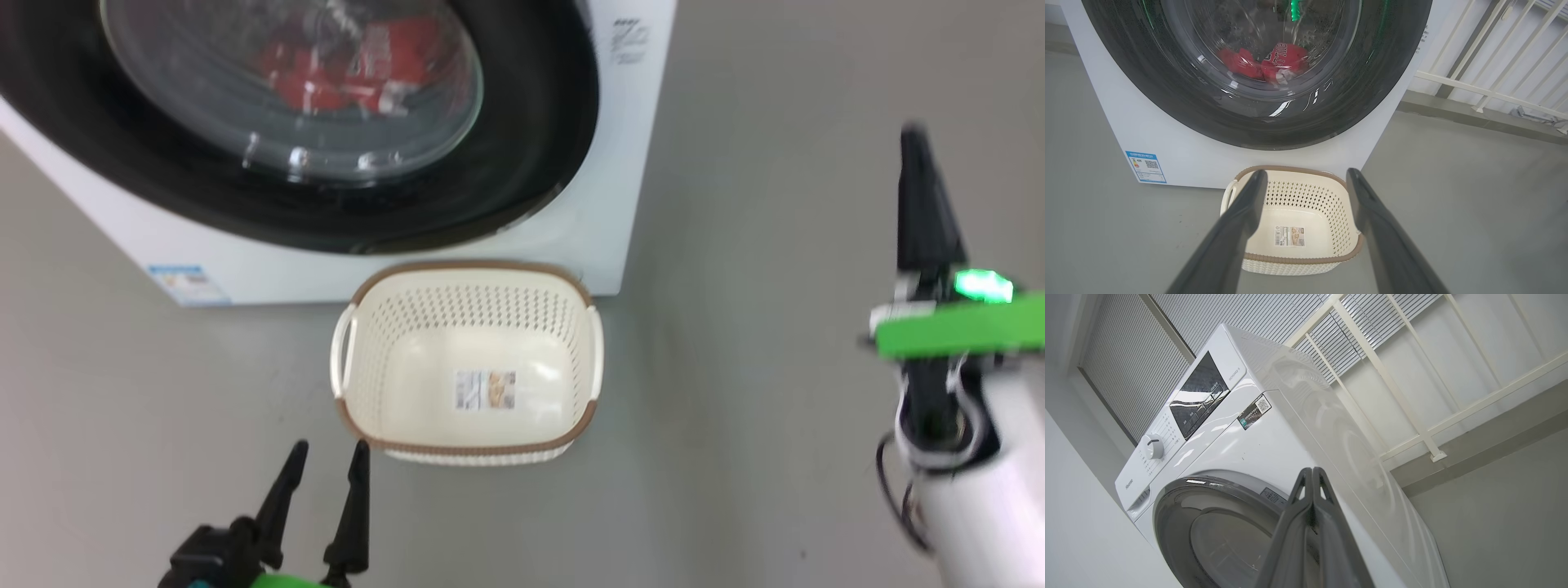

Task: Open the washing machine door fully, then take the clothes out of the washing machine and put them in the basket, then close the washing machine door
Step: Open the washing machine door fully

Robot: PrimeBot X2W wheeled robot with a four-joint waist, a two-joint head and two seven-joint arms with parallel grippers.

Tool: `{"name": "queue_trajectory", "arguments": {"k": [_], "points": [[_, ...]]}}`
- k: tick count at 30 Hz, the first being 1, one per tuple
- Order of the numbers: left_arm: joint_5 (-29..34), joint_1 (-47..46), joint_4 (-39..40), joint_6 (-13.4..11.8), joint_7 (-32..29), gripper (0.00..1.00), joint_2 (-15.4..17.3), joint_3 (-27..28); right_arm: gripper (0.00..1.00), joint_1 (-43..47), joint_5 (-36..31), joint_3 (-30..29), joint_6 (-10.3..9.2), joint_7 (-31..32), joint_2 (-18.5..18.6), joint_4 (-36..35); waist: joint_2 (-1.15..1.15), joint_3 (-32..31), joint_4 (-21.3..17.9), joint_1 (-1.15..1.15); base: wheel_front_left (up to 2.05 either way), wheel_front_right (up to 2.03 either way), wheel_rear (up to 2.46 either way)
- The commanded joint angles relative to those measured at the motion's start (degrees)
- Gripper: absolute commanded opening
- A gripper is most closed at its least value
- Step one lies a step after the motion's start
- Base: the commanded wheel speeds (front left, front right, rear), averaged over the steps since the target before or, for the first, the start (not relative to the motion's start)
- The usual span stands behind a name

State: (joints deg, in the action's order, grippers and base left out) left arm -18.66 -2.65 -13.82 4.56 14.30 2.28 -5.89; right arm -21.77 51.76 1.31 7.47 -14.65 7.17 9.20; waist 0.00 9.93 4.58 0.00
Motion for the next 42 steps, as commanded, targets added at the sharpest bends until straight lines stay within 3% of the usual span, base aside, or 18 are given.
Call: {"name": "queue_trajectory", "arguments": {"k": [1,8,16,26,37,42], "points": [[-0.07,-2.19,1.54,-0.04,0.7,1.0,0.6,1.47,0.0,-3.3,1.65,2.06,0.02,-0.35,1.05,-1.18,0.0,3.39,2.74,0.0,0.0,0.0,0.0],[-1.02,-6.27,1.5,0.31,0.7,1.0,0.6,-0.4,0.0,-17.08,12.49,10.9,0.02,1.93,8.66,2.63,0.0,10.36,6.39,0.0,0.0,0.0,0.0],[-2.07,-9.9,1.05,0.55,0.7,1.0,0.6,-2.32,0.0,-28.76,25.45,17.44,0.02,10.46,12.91,4.28,0.0,16.93,7.79,0.0,0.0,0.0,0.0],[-3.55,-13.68,1.27,0.92,0.7,1.0,0.6,-3.42,0.0,-39.05,39.37,19.59,0.02,25.77,14.58,7.48,0.0,21.72,9.11,0.0,0.0,0.0,0.0],[-5.38,-14.96,1.22,1.1,0.7,1.0,0.6,-4.59,0.0,-46.95,46.25,18.2,0.02,37.38,12.84,13.97,0.0,24.0,10.54,0.0,0.0,0.0,0.0],[-5.99,-15.51,1.12,1.23,0.7,1.0,0.6,-4.9,0.0,-50.03,45.46,19.4,0.02,41.09,12.25,17.6,0.0,24.81,11.08,0.0,0.0,0.0,0.0]]}}
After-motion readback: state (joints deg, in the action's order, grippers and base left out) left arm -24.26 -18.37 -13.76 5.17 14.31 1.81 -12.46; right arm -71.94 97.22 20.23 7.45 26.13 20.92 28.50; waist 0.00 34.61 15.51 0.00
